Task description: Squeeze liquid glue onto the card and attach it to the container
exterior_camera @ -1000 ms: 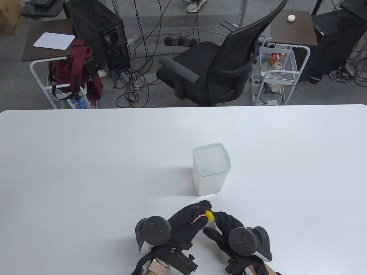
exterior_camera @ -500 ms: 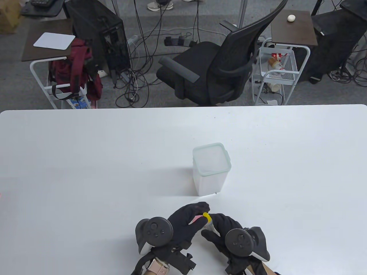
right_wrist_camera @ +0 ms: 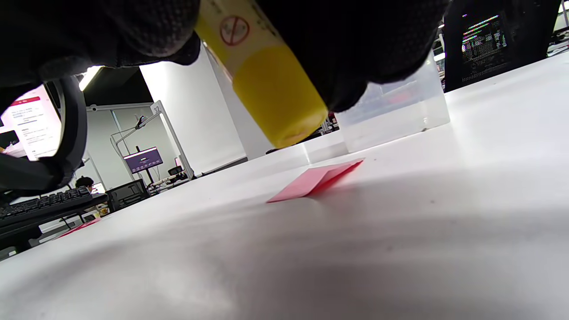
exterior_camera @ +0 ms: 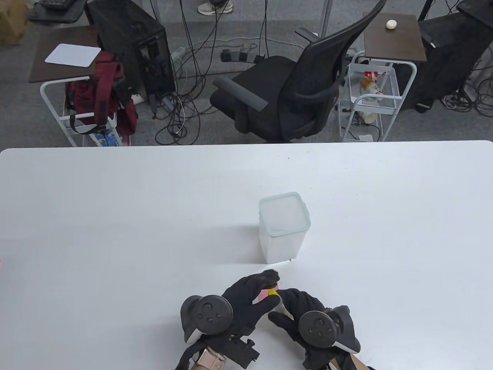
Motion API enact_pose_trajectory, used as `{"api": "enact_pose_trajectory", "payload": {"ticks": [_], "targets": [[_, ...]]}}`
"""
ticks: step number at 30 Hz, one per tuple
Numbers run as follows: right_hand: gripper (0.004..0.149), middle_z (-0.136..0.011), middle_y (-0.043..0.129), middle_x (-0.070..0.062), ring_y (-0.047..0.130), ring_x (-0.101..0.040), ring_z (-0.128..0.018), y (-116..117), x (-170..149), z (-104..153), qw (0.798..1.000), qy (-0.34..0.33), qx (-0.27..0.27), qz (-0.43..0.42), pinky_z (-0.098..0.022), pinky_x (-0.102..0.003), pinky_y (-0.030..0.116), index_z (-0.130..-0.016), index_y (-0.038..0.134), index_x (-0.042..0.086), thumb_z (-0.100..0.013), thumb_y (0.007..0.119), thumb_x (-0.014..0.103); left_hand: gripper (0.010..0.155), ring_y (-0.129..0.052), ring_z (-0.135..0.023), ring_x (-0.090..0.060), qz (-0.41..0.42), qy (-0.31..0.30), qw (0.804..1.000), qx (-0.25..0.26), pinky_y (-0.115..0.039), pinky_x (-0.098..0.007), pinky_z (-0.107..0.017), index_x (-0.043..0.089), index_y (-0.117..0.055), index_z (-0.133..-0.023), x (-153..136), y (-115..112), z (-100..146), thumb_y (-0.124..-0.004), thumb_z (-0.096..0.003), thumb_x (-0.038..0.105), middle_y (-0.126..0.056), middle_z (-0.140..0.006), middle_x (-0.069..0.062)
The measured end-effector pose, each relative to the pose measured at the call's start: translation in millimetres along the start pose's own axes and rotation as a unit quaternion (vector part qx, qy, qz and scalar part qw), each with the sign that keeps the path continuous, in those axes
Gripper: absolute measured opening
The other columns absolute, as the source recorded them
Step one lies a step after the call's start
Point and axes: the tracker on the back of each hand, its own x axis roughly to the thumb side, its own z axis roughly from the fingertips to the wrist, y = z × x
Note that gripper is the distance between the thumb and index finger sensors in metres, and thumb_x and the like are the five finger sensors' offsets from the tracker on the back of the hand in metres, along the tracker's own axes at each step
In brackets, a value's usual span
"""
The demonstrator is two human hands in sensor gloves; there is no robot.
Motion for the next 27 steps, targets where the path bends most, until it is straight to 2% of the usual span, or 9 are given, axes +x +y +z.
{"api": "enact_pose_trajectory", "payload": {"ticks": [3, 7, 9, 11, 14, 19, 21, 23, 27], "targets": [[0.055, -0.091, 0.078, -0.006, 0.090, -0.029, -0.073, 0.3, -1.4, 0.0, 1.000, 0.001, 0.004, 0.002, -0.059, -0.043, 0.077, -0.096, 0.061, 0.020, -0.053, 0.064, 0.054, 0.046, -0.100, -0.074, -0.025, -0.057, 0.000, 0.998, 0.032, -0.082, -0.044, -0.059, 0.025, -0.081, -0.092, 3.6, 0.9, 0.5, -0.076, -0.0511, 0.046, -0.098, -0.083, 0.001], [0.054, -0.091, 0.078, -0.006, 0.090, -0.029, -0.074, 0.9, 0.8, 0.4, 1.000, -0.008, 0.010, 0.021, -0.059, -0.044, 0.077, -0.096, 0.061, 0.020, -0.053, 0.065, 0.054, 0.050, -0.103, -0.064, -0.020, -0.148, -0.004, 0.988, 0.049, -0.084, -0.042, -0.053, 0.024, -0.084, -0.083, 7.3, 4.1, 1.9, -0.075, -0.0479, 0.059, -0.099, -0.069, 0.005], [0.055, -0.092, 0.077, -0.006, 0.090, -0.029, -0.074, 0.5, 1.2, 0.2, 1.000, -0.006, 0.007, 0.021, -0.059, -0.043, 0.077, -0.096, 0.061, 0.020, -0.053, 0.064, 0.054, 0.053, -0.102, -0.069, -0.022, -0.121, -0.004, 0.992, 0.036, -0.083, -0.043, -0.055, 0.024, -0.082, -0.087, 6.1, 3.5, 1.9, -0.073, -0.0487, 0.060, -0.098, -0.075, 0.004], [0.055, -0.092, 0.077, -0.006, 0.090, -0.029, -0.074, -0.2, -0.1, -0.1, 1.000, 0.002, 0.004, 0.014, -0.059, -0.044, 0.077, -0.096, 0.061, 0.020, -0.053, 0.064, 0.054, 0.061, -0.096, -0.080, -0.028, -0.072, -0.012, 0.997, 0.012, -0.079, -0.047, -0.061, 0.022, -0.072, -0.101, 5.1, 1.3, 1.2, -0.074, -0.0499, 0.055, -0.093, -0.090, -0.001], [0.055, -0.092, 0.077, -0.007, 0.090, -0.029, -0.074, -0.6, -2.3, -0.2, 1.000, 0.008, 0.003, 0.011, -0.059, -0.044, 0.077, -0.096, 0.061, 0.020, -0.053, 0.065, 0.054, 0.048, -0.098, -0.077, -0.027, -0.059, -0.002, 0.998, 0.018, -0.080, -0.046, -0.060, 0.024, -0.079, -0.095, 4.9, 0.5, 0.9, -0.075, -0.0521, 0.046, -0.095, -0.086, 0.000], [0.055, -0.092, 0.077, -0.006, 0.090, -0.029, -0.074, 1.6, -0.1, 0.0, 1.000, -0.003, 0.012, 0.029, -0.060, -0.044, 0.077, -0.096, 0.061, 0.020, -0.053, 0.065, 0.054, 0.051, -0.102, -0.065, -0.022, -0.150, 0.009, 0.988, 0.046, -0.083, -0.043, -0.054, 0.023, -0.083, -0.084, 6.3, 3.3, 1.7, -0.073, -0.0490, 0.059, -0.098, -0.070, 0.004], [0.055, -0.092, 0.077, -0.006, 0.090, -0.029, -0.074, 1.6, -0.1, -0.2, 1.000, -0.002, 0.011, 0.028, -0.059, -0.044, 0.077, -0.096, 0.061, 0.020, -0.053, 0.064, 0.054, 0.054, -0.101, -0.068, -0.024, -0.138, 0.013, 0.990, 0.040, -0.083, -0.045, -0.055, 0.023, -0.082, -0.088, 5.3, 3.5, 1.7, -0.072, -0.0492, 0.060, -0.098, -0.074, 0.002], [0.055, -0.092, 0.077, -0.007, 0.090, -0.029, -0.074, 0.9, -2.1, -0.5, 1.000, 0.008, 0.009, 0.022, -0.060, -0.044, 0.077, -0.096, 0.061, 0.020, -0.053, 0.064, 0.054, 0.063, -0.097, -0.078, -0.029, -0.089, 0.008, 0.996, 0.011, -0.079, -0.048, -0.060, 0.020, -0.073, -0.101, 3.7, 1.6, 0.9, -0.074, -0.0498, 0.057, -0.093, -0.088, -0.003], [0.055, -0.092, 0.077, -0.007, 0.089, -0.029, -0.074, 0.9, -4.1, -0.5, 1.000, 0.011, 0.011, 0.019, -0.060, -0.044, 0.077, -0.096, 0.061, 0.020, -0.053, 0.065, 0.054, 0.048, -0.100, -0.071, -0.026, -0.094, 0.013, 0.995, 0.026, -0.082, -0.045, -0.057, 0.023, -0.081, -0.092, 3.6, 0.7, 0.0, -0.076, -0.0511, 0.048, -0.098, -0.079, 0.000]]}}
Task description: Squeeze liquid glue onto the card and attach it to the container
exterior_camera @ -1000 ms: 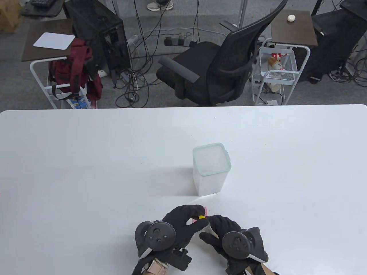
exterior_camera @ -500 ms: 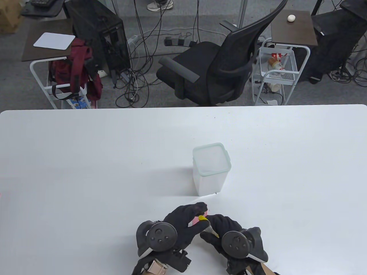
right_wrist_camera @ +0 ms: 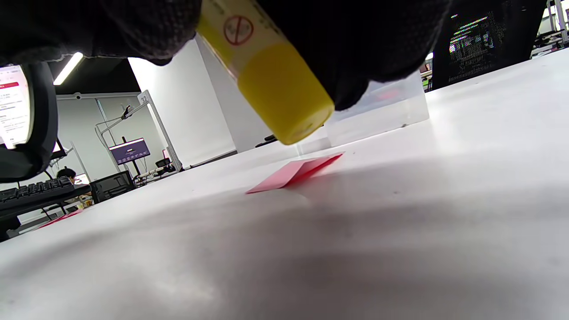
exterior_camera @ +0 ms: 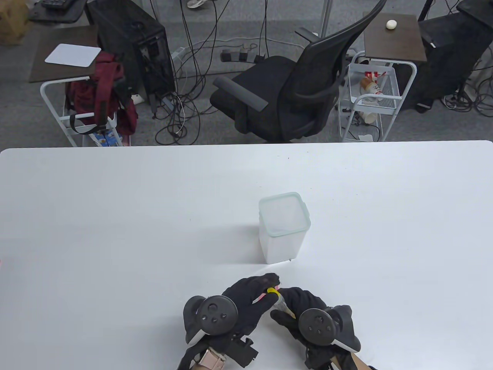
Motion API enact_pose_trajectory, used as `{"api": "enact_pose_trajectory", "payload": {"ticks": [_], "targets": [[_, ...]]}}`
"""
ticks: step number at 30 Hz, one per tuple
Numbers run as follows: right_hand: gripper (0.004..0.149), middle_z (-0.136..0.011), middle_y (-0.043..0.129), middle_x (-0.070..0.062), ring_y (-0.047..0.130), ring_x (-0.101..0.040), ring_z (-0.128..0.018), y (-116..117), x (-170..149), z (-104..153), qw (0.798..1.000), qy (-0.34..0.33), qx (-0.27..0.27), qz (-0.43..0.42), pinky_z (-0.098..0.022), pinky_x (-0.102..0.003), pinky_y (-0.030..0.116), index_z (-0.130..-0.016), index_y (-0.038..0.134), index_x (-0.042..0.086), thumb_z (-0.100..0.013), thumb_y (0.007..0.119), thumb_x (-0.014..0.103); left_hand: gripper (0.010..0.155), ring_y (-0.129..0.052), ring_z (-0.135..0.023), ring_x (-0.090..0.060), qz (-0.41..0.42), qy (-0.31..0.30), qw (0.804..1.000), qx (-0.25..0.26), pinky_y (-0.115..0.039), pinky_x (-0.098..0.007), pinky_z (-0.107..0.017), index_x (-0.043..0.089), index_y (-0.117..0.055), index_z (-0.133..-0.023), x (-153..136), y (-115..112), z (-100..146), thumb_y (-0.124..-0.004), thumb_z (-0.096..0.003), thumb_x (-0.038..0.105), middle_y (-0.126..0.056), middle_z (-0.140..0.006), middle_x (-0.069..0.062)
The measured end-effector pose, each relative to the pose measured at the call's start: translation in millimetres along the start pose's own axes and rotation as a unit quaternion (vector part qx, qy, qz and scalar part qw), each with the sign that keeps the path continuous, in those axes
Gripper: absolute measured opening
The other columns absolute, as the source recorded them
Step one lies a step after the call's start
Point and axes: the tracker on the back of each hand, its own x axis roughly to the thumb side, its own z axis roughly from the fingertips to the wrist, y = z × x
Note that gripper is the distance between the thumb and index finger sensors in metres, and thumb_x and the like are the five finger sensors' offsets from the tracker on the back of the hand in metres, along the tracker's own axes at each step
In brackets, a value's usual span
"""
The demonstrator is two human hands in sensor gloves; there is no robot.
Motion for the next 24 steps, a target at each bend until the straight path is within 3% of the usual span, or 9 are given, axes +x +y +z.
{"api": "enact_pose_trajectory", "payload": {"ticks": [5, 8, 12, 18, 24], "targets": [[0.055, -0.092, 0.077, -0.007, 0.089, -0.029, -0.075, 1.4, 2.4, -0.1, 1.000, -0.008, 0.004, 0.010, -0.060, -0.044, 0.076, -0.096, 0.060, 0.020, -0.053, 0.065, 0.054, 0.053, -0.103, -0.062, -0.021, -0.064, 0.009, 0.998, 0.022, -0.084, -0.044, -0.052, 0.022, -0.085, -0.082, -0.2, 4.2, 1.1, -0.073, -0.0487, 0.061, -0.099, -0.066, 0.004], [0.055, -0.092, 0.077, -0.007, 0.089, -0.029, -0.075, 1.2, 1.7, -0.2, 1.000, -0.003, 0.004, 0.010, -0.060, -0.044, 0.077, -0.096, 0.060, 0.020, -0.053, 0.065, 0.054, 0.063, -0.099, -0.072, -0.028, -0.017, 0.015, 1.000, 0.006, -0.081, -0.047, -0.057, 0.020, -0.078, -0.096, -3.3, 3.5, 1.1, -0.072, -0.0492, 0.061, -0.097, -0.079, -0.001], [0.055, -0.092, 0.077, -0.007, 0.089, -0.029, -0.075, 1.3, 0.7, -0.4, 1.000, 0.000, 0.005, 0.005, -0.060, -0.044, 0.076, -0.096, 0.060, 0.020, -0.053, 0.065, 0.054, 0.052, -0.100, -0.070, -0.027, 0.018, 0.013, 1.000, -0.014, -0.082, -0.046, -0.056, 0.022, -0.079, -0.095, -4.8, 0.1, -0.3, -0.075, -0.0515, 0.049, -0.098, -0.077, 0.000], [0.055, -0.092, 0.077, -0.007, 0.089, -0.029, -0.074, 2.0, -0.7, -1.2, 1.000, 0.004, 0.011, 0.011, -0.060, -0.044, 0.077, -0.096, 0.061, 0.020, -0.053, 0.065, 0.054, 0.049, -0.102, -0.063, -0.021, -0.049, 0.008, 0.998, 0.026, -0.084, -0.043, -0.053, 0.022, -0.083, -0.088, -3.6, 7.1, -0.1, -0.075, -0.0504, 0.053, -0.099, -0.068, 0.004], [0.055, -0.093, 0.077, -0.007, 0.089, -0.030, -0.075, -1.7, -3.2, -1.1, 1.000, 0.014, 0.007, 0.025, -0.060, -0.044, 0.076, -0.097, 0.061, 0.020, -0.053, 0.065, 0.054, 0.048, -0.101, -0.065, -0.023, -0.084, 0.050, 0.992, 0.082, -0.083, -0.044, -0.054, 0.021, -0.082, -0.089, -18.9, 28.0, 0.3, -0.077, -0.0505, 0.050, -0.098, -0.069, 0.002]]}}
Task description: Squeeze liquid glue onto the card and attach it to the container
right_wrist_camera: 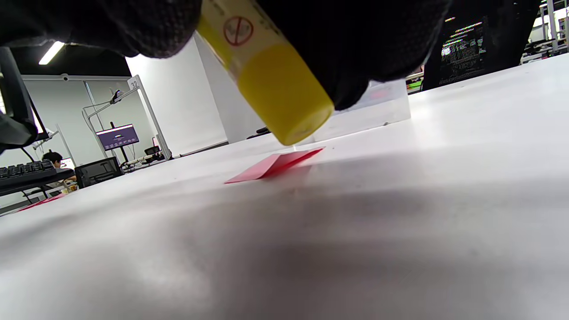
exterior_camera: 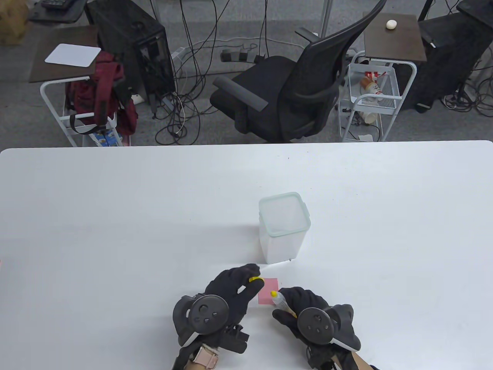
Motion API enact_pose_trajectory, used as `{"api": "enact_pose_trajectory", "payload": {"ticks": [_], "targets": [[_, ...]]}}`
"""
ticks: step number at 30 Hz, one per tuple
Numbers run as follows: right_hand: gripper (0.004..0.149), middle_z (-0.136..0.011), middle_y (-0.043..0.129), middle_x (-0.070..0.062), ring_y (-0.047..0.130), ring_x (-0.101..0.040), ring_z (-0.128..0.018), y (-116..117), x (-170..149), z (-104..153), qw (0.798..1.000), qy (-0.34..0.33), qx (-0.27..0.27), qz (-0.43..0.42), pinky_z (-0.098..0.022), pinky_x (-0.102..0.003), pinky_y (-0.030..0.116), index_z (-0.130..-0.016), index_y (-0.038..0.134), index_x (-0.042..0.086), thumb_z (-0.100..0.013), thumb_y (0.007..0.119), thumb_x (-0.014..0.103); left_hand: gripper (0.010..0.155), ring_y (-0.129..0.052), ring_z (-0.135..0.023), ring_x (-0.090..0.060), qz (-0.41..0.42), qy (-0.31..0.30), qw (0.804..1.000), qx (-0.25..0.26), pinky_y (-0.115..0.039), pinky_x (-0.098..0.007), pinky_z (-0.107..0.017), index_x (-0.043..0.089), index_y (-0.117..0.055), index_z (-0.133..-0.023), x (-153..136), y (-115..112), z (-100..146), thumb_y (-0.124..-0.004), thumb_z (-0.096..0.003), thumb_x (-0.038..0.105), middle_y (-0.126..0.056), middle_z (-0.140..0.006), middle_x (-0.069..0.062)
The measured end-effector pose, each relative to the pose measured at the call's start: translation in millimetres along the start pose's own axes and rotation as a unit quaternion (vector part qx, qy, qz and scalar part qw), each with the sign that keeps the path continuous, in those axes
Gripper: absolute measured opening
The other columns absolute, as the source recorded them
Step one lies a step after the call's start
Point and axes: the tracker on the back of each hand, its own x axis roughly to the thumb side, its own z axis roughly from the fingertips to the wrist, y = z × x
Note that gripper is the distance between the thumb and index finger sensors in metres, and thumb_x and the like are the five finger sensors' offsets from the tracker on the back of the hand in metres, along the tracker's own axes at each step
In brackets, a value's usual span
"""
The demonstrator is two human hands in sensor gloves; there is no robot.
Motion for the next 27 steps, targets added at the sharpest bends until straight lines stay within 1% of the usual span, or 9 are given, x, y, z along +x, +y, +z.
{"api": "enact_pose_trajectory", "payload": {"ticks": [2, 3, 6, 10, 15, 18, 27], "targets": [[0.055, -0.093, 0.077, -0.007, 0.089, -0.029, -0.075, -1.1, -2.0, -0.5, 1.000, 0.006, -0.003, -0.001, -0.060, -0.044, 0.076, -0.097, 0.060, 0.020, -0.053, 0.065, 0.054, 0.047, -0.101, -0.066, -0.023, -0.071, 0.010, 0.997, -0.001, -0.083, -0.044, -0.054, 0.022, -0.082, -0.089, -8.5, 1.2, -1.5, -0.078, -0.0501, 0.049, -0.098, -0.070, 0.002], [0.055, -0.093, 0.077, -0.007, 0.089, -0.030, -0.075, -1.3, -3.1, -0.8, 1.000, 0.009, -0.003, -0.002, -0.061, -0.044, 0.076, -0.097, 0.060, 0.020, -0.053, 0.065, 0.054, 0.047, -0.101, -0.066, -0.023, -0.112, 0.015, 0.993, -0.010, -0.083, -0.045, -0.054, 0.022, -0.082, -0.089, -13.3, -0.2, -1.9, -0.078, -0.0498, 0.048, -0.098, -0.070, 0.002], [0.055, -0.093, 0.076, -0.007, 0.089, -0.030, -0.076, -0.9, -6.0, -1.6, 1.000, 0.015, -0.001, -0.002, -0.061, -0.044, 0.076, -0.097, 0.061, 0.020, -0.053, 0.065, 0.053, 0.046, -0.101, -0.067, -0.024, -0.198, 0.034, 0.978, -0.055, -0.083, -0.045, -0.055, 0.024, -0.083, -0.089, -25.2, -9.7, -2.8, -0.079, -0.0490, 0.046, -0.099, -0.071, 0.002], [0.055, -0.093, 0.076, -0.007, 0.089, -0.030, -0.076, -0.7, -8.1, -2.3, 1.000, 0.019, 0.002, 0.002, -0.061, -0.044, 0.076, -0.097, 0.060, 0.020, -0.054, 0.065, 0.053, 0.045, -0.101, -0.068, -0.024, -0.261, 0.053, 0.957, -0.112, -0.082, -0.045, -0.056, 0.025, -0.084, -0.088, -33.9, -23.3, -5.6, -0.080, -0.0481, 0.045, -0.099, -0.072, 0.002], [0.055, -0.093, 0.076, -0.007, 0.089, -0.030, -0.076, -1.2, -9.3, -2.2, 1.000, 0.020, 0.004, 0.007, -0.061, -0.045, 0.076, -0.097, 0.060, 0.020, -0.053, 0.065, 0.053, 0.045, -0.100, -0.071, -0.023, -0.316, 0.057, 0.931, -0.176, -0.082, -0.045, -0.057, 0.027, -0.084, -0.089, -34.6, -36.3, -7.8, -0.080, -0.0482, 0.045, -0.098, -0.074, 0.003], [0.055, -0.093, 0.076, -0.007, 0.088, -0.030, -0.076, -1.5, -9.9, -2.0, 1.000, 0.020, 0.006, 0.010, -0.061, -0.045, 0.076, -0.097, 0.060, 0.020, -0.053, 0.065, 0.053, 0.045, -0.100, -0.071, -0.024, -0.336, 0.055, 0.920, -0.193, -0.082, -0.045, -0.058, 0.027, -0.084, -0.089, -35.1, -42.3, -7.7, -0.080, -0.0482, 0.045, -0.098, -0.074, 0.003], [0.055, -0.094, 0.076, -0.007, 0.088, -0.030, -0.076, -1.3, -11.8, -1.9, 1.000, 0.019, 0.006, 0.012, -0.061, -0.045, 0.075, -0.097, 0.060, 0.020, -0.054, 0.065, 0.053, 0.045, -0.099, -0.073, -0.024, -0.355, 0.060, 0.906, -0.222, -0.081, -0.045, -0.058, 0.028, -0.084, -0.090, -38.0, -51.8, -8.4, -0.080, -0.0483, 0.045, -0.097, -0.076, 0.003]]}}
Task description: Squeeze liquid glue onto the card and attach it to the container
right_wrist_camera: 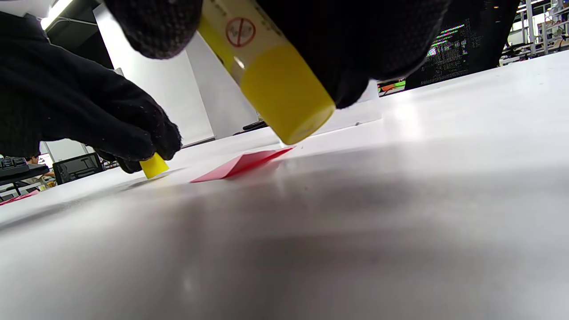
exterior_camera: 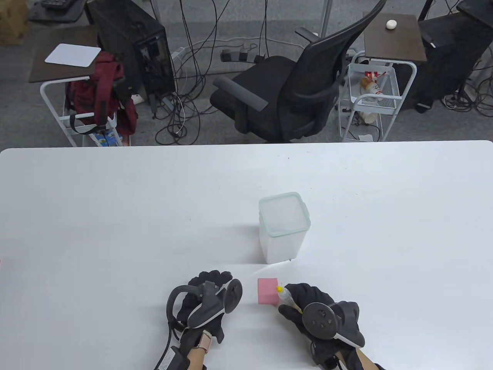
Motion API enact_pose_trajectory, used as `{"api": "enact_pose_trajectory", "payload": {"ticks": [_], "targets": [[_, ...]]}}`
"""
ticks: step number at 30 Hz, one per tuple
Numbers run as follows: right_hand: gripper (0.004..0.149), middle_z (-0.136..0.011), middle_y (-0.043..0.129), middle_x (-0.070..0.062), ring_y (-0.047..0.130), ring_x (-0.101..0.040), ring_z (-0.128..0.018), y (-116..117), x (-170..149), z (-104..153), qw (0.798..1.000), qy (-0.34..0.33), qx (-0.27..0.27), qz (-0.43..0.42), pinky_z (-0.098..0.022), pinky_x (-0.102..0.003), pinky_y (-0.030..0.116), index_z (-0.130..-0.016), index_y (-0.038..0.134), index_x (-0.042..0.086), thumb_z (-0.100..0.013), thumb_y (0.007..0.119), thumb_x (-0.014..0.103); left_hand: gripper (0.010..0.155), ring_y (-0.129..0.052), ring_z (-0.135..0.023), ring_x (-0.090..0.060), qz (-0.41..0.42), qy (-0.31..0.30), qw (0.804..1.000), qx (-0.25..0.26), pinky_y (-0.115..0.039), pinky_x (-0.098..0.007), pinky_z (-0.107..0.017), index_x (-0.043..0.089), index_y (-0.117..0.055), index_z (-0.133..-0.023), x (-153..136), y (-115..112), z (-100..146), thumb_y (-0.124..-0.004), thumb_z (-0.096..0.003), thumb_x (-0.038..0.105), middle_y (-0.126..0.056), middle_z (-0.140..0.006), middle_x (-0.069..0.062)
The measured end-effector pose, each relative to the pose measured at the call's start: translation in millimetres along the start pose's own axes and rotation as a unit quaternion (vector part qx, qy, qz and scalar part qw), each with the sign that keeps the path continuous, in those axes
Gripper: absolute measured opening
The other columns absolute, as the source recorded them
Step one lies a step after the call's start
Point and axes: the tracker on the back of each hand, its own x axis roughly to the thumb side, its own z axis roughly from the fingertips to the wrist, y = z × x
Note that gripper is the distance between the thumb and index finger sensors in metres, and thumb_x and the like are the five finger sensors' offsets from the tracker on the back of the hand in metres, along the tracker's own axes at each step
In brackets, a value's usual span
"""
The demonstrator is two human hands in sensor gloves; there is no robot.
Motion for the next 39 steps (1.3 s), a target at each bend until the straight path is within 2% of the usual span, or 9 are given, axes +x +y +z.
{"api": "enact_pose_trajectory", "payload": {"ticks": [7, 11, 16, 20, 24, 28, 35, 39], "targets": [[0.055, -0.094, 0.076, -0.007, 0.088, -0.030, -0.076, 0.3, -0.9, 0.2, 1.000, 0.000, -0.001, 0.001, -0.061, -0.045, 0.075, -0.097, 0.060, 0.020, -0.053, 0.065, 0.053, 0.046, -0.099, -0.074, -0.024, -0.013, -0.003, 1.000, -0.001, -0.081, -0.045, -0.059, 0.028, -0.083, -0.091, 3.4, -0.9, 0.1, -0.079, -0.0484, 0.046, -0.097, -0.077, 0.003], [0.055, -0.094, 0.076, -0.007, 0.088, -0.030, -0.077, -0.1, -1.5, 0.3, 1.000, 0.001, -0.002, -0.001, -0.061, -0.045, 0.075, -0.097, 0.060, 0.020, -0.053, 0.065, 0.053, 0.051, -0.097, -0.078, -0.025, -0.023, -0.006, 1.000, -0.003, -0.080, -0.046, -0.061, 0.027, -0.079, -0.095, 4.5, -0.2, 1.0, -0.078, -0.0486, 0.049, -0.095, -0.083, 0.002], [0.055, -0.094, 0.076, -0.007, 0.088, -0.030, -0.077, -2.4, -4.2, 0.1, 1.000, 0.009, -0.009, -0.005, -0.061, -0.045, 0.075, -0.097, 0.060, 0.020, -0.053, 0.065, 0.053, 0.059, -0.091, -0.087, -0.031, -0.008, -0.018, 0.999, 0.045, -0.075, -0.050, -0.065, 0.025, -0.072, -0.102, 9.7, 13.5, 10.1, -0.075, -0.0492, 0.051, -0.089, -0.094, -0.004], [0.055, -0.094, 0.076, -0.007, 0.088, -0.030, -0.077, -5.3, -8.4, -2.1, 0.999, 0.024, -0.022, -0.015, -0.061, -0.045, 0.075, -0.097, 0.060, 0.020, -0.053, 0.065, 0.053, 0.061, -0.087, -0.092, -0.033, 0.007, -0.072, 0.995, 0.075, -0.073, -0.051, -0.068, 0.025, -0.070, -0.104, 34.8, 25.2, 18.4, -0.075, -0.0494, 0.051, -0.085, -0.099, -0.004], [0.055, -0.094, 0.076, -0.007, 0.088, -0.030, -0.077, -8.3, -14.2, -1.5, 0.999, 0.037, -0.029, -0.017, -0.061, -0.045, 0.075, -0.097, 0.060, 0.020, -0.054, 0.065, 0.053, 0.063, -0.084, -0.097, -0.032, -0.018, -0.114, 0.992, 0.053, -0.071, -0.050, -0.070, 0.025, -0.068, -0.106, 64.8, 23.8, 19.2, -0.074, -0.0496, 0.052, -0.081, -0.104, -0.003], [0.055, -0.094, 0.076, -0.007, 0.088, -0.030, -0.077, -11.7, -21.8, -0.6, 0.998, 0.053, -0.036, -0.022, -0.062, -0.045, 0.075, -0.097, 0.060, 0.020, -0.053, 0.066, 0.053, 0.065, -0.080, -0.102, -0.031, -0.052, -0.124, 0.991, 0.017, -0.069, -0.050, -0.073, 0.026, -0.066, -0.107, 86.8, 13.9, 10.9, -0.073, -0.0491, 0.054, -0.079, -0.108, -0.002], [0.055, -0.094, 0.076, -0.007, 0.088, -0.030, -0.077, -15.1, -32.2, -1.8, 0.996, 0.075, -0.044, -0.034, -0.062, -0.045, 0.075, -0.097, 0.060, 0.020, -0.054, 0.066, 0.053, 0.068, -0.076, -0.106, -0.031, -0.070, -0.118, 0.990, -0.044, -0.067, -0.051, -0.076, 0.027, -0.065, -0.108, 98.7, 1.8, -1.0, -0.072, -0.0480, 0.057, -0.076, -0.111, -0.001], [0.055, -0.094, 0.076, -0.007, 0.088, -0.030, -0.077, -15.2, -33.3, -2.3, 0.995, 0.079, -0.045, -0.035, -0.062, -0.045, 0.075, -0.097, 0.060, 0.020, -0.054, 0.066, 0.053, 0.065, -0.077, -0.105, -0.029, -0.088, -0.119, 0.988, -0.036, -0.067, -0.050, -0.075, 0.028, -0.065, -0.107, 102.0, 1.7, -0.8, -0.072, -0.0483, 0.056, -0.077, -0.110, 0.000]]}}
